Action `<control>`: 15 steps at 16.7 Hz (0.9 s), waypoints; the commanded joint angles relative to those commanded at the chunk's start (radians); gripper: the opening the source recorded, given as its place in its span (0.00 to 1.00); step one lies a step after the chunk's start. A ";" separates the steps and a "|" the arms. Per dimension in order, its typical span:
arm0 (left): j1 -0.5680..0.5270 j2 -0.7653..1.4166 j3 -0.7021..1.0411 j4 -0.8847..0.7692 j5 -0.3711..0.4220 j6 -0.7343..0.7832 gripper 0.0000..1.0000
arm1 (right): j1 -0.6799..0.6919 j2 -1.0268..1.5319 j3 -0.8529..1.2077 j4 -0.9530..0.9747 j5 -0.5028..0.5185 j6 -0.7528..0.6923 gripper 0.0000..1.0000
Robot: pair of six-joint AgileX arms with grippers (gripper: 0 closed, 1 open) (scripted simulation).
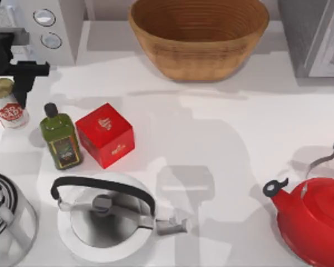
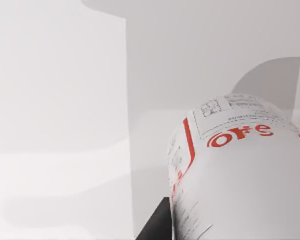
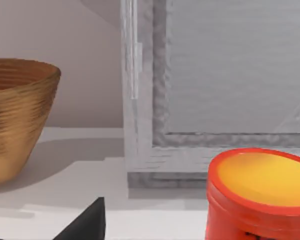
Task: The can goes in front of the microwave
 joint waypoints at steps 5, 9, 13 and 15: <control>0.000 0.000 0.000 0.000 0.000 0.000 0.60 | 0.000 0.000 0.000 0.000 0.000 0.000 1.00; 0.000 0.000 0.000 0.000 0.000 0.000 0.90 | 0.000 0.000 0.000 0.000 0.000 0.000 1.00; 0.000 0.000 0.000 0.000 0.000 0.000 1.00 | 0.000 0.000 0.000 0.000 0.000 0.000 1.00; 0.000 0.000 0.000 0.000 0.000 0.000 1.00 | 0.000 0.000 0.000 0.000 0.000 0.000 1.00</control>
